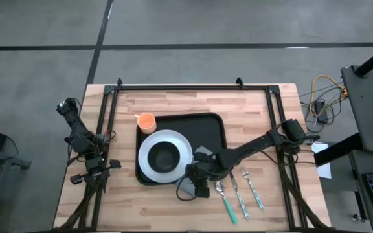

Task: Set up tray
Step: Put the gray table napkin on the black tray to the right of the white plate

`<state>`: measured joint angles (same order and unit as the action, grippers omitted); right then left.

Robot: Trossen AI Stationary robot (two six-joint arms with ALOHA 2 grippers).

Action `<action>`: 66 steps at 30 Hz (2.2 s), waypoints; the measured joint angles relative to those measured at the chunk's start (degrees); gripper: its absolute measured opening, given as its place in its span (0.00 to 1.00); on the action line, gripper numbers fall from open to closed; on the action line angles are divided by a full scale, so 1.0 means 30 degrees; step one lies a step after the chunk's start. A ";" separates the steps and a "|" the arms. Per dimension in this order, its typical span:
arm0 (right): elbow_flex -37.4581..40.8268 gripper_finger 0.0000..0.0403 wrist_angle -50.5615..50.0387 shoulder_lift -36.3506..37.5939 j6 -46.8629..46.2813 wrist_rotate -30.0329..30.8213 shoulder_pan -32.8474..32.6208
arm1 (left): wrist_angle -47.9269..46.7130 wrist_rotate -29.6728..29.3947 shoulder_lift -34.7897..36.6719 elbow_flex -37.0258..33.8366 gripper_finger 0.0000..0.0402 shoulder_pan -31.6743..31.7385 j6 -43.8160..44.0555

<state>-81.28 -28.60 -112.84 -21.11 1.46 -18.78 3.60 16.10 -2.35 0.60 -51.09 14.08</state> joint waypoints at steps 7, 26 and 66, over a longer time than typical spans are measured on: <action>0.0007 0.33 -0.3048 0.0022 -0.4067 -0.0150 0.1852 | 0.0000 0.0000 0.0003 0.0000 0.21 0.0002 -0.0003; 0.0612 0.36 -0.5218 -0.0342 -1.0335 -0.2973 0.3984 | -0.0003 0.0000 0.0005 0.0000 0.21 0.0004 -0.0004; 0.2215 0.33 -0.5789 -0.0319 -0.1471 0.2802 0.6565 | 0.0000 0.0000 0.0004 0.0000 0.21 0.0003 -0.0005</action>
<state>-74.63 -45.96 -113.79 -25.52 9.86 0.91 3.60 16.10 -2.34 0.60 -51.08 14.07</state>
